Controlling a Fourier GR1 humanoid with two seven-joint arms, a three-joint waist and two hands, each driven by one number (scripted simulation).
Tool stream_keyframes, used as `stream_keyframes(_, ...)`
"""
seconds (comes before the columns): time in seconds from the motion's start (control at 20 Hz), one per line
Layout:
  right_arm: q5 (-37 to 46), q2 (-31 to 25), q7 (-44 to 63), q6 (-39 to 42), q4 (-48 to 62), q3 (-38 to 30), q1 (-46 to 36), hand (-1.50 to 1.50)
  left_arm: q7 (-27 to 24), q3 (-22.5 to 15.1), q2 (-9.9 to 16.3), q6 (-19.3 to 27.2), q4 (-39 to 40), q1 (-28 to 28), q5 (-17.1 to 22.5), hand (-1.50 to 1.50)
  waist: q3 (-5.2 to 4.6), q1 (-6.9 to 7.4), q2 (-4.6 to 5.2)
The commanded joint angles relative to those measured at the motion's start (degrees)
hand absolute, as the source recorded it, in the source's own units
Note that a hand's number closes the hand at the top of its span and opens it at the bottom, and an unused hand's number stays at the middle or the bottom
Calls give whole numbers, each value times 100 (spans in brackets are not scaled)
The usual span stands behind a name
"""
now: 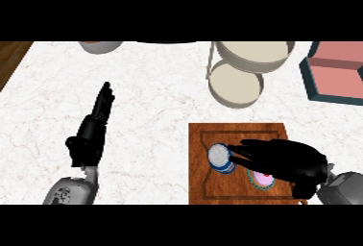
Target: Pick the cupcake from the cutting board and place it in the tiered basket
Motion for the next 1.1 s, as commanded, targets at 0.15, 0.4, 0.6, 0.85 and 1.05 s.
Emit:
stream_keyframes(0.15, 312, 555, -299, -412, 227, 16, 205, 150, 150, -15, -230, 26, 187, -295, -201, 0, 10, -19, 22)
stream_keyframes(0.4, 610, 512, -1021, -1466, 501, -300, 355, 150, 159, -4, -154, -36, -407, 285, -216, 0, 11, -3, 17)
stream_keyframes(0.6, 1302, 1407, 1961, -600, 662, -415, 139, 150, -7, 97, -205, -57, 98, -32, -121, 0, -20, -67, 14)
stream_keyframes(0.85, 1933, 1868, 4243, -221, 857, -995, 180, 150, 4, 144, -111, -22, 37, 27, -183, 0, -48, -142, -33)
stream_keyframes(1.05, 2563, 3035, 6197, 115, 626, -862, -137, 150, -45, 133, -172, 11, 108, -5, -193, 0, -30, -44, -27)
